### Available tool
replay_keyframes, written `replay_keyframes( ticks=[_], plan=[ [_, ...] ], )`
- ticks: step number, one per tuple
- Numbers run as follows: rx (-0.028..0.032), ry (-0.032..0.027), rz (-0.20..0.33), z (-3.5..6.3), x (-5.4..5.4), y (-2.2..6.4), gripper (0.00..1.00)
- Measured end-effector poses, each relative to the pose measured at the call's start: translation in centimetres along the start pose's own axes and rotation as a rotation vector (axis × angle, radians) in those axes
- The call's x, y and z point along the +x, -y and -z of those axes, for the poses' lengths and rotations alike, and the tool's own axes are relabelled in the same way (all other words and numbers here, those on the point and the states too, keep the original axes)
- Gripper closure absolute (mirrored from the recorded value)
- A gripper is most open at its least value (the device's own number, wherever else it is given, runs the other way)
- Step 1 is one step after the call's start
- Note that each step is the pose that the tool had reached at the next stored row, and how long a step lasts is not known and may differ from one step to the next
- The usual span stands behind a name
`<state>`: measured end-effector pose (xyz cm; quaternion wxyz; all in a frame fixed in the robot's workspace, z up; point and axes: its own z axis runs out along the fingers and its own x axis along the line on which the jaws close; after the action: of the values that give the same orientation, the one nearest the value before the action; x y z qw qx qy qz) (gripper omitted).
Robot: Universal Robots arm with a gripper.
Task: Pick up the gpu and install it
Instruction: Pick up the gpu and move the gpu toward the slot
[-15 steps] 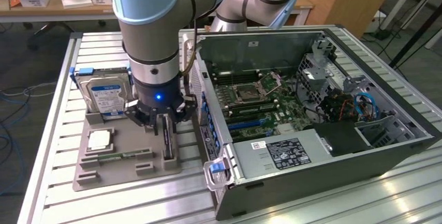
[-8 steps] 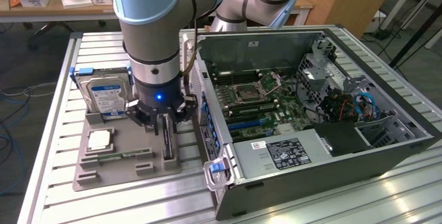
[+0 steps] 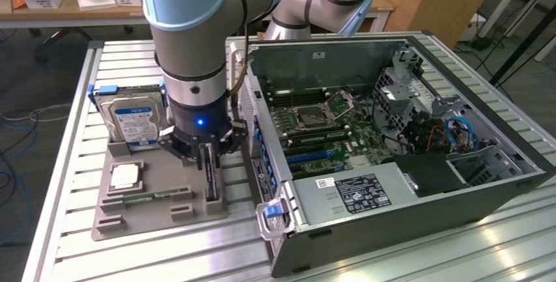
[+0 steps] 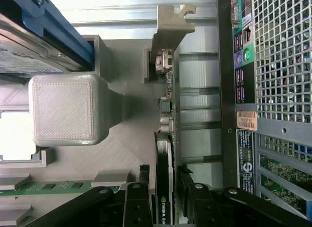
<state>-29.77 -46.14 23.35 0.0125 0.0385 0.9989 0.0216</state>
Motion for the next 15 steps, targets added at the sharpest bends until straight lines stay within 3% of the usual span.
replay_keyframes(
  ticks=[14, 15],
  plan=[
    [-0.0001, 0.0000, 0.000, -0.01, -0.12, -0.01, 0.65],
    [-0.0001, 0.0000, 0.000, -0.01, -0.12, -0.01, 0.72]
  ],
)
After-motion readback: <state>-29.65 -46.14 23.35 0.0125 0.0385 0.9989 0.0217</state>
